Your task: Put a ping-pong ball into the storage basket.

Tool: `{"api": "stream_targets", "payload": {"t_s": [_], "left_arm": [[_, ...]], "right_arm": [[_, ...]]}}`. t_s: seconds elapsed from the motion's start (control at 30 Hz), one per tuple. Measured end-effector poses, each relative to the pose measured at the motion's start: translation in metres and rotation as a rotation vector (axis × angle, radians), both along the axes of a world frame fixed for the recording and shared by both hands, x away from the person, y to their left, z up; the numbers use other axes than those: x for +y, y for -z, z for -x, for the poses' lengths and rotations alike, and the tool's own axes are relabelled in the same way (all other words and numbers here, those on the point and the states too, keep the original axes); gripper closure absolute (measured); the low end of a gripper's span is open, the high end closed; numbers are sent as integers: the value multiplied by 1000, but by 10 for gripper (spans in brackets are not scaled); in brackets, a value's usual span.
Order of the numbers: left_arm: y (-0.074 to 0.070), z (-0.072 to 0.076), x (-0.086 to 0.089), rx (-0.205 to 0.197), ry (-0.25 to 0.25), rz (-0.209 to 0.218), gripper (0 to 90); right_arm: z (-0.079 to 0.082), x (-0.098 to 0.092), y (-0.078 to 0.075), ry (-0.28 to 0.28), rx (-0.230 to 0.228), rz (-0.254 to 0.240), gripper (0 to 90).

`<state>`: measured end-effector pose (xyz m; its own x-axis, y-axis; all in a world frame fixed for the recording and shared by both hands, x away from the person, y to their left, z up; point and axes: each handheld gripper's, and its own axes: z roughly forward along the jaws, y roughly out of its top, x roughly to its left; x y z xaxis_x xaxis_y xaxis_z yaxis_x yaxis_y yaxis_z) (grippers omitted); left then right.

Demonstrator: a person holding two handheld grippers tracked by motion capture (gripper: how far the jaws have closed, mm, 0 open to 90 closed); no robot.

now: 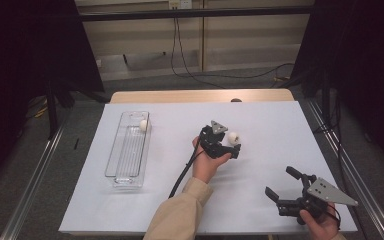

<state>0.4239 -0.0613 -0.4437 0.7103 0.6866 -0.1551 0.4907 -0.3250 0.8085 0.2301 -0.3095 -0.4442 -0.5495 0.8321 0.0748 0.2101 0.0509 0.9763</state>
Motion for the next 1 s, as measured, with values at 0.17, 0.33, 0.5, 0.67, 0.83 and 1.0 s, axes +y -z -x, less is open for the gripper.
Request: {"api": "stream_targets", "payload": {"t_s": [0.17,0.33,0.5,0.67,0.83,1.0], "left_arm": [[1,-2,-1,-2,-3,2,81],[2,-3,-3,-1,-1,-1,79],[4,-4,-6,4,1,-8,80],[7,-5,-8,4,-6,-17,82],[8,-7,-9,-1,-7,-20,82],[8,-11,-10,3,-15,-19,81]], "right_arm": [[0,0,0,0,0,0,10],[0,0,0,0,0,3,10],[0,0,0,1,0,0,10],[0,0,0,0,1,0,10],[0,0,0,-1,-1,3,10],[0,0,0,-1,-1,-1,10]]}}
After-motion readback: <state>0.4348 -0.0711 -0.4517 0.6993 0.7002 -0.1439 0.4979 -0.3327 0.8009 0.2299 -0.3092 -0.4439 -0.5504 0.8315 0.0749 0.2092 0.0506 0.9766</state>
